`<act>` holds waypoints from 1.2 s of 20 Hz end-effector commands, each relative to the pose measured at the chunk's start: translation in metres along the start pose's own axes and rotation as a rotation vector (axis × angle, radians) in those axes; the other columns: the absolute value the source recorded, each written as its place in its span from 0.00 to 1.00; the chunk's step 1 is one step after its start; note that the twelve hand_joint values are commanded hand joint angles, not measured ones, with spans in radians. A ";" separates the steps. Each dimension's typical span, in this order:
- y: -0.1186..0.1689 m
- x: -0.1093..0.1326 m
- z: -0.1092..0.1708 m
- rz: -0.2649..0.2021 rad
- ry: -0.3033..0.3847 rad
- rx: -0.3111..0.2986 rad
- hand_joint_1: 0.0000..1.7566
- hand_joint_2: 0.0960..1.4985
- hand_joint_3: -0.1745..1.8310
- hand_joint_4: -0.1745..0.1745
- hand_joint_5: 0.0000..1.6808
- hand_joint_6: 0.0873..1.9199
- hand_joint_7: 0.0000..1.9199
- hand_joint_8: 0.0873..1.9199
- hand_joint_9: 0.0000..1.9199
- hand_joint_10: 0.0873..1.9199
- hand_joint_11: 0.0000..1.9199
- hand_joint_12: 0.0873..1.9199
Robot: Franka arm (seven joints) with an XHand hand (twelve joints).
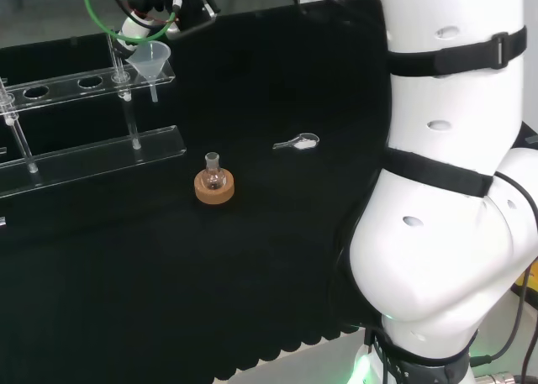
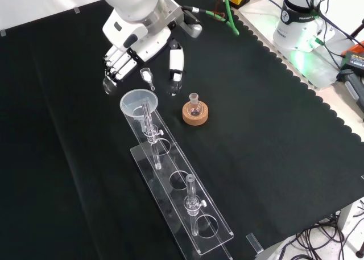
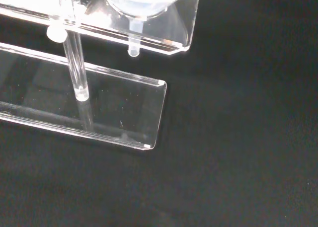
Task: Pick up the funnel from the transparent funnel stand.
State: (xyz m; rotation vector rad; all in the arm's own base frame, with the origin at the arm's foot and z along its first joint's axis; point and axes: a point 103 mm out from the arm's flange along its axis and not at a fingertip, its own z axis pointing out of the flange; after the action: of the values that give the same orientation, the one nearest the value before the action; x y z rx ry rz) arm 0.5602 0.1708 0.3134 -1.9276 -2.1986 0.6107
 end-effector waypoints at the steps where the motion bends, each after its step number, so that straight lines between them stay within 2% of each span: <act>1: 0.011 0.009 0.006 -0.002 -0.030 0.031 0.24 0.49 0.16 0.40 0.01 0.00 0.00 0.23 0.04 0.44 0.08 0.76; 12: 0.025 0.006 0.019 0.005 -0.040 0.061 0.23 0.49 0.16 0.42 0.02 0.00 0.00 0.25 0.06 0.43 0.09 0.76; 17: 0.035 0.014 0.027 -0.002 -0.044 0.078 0.23 0.49 0.16 0.42 0.02 0.00 0.00 0.25 0.06 0.43 0.09 0.76; 24: 0.044 0.011 0.039 0.009 -0.049 0.108 0.23 0.49 0.16 0.42 0.02 0.00 0.00 0.22 0.06 0.43 0.09 0.76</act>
State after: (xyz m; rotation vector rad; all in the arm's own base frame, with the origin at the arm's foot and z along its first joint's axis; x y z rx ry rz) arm 0.5836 0.1811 0.2657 -1.8889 -2.1544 0.7467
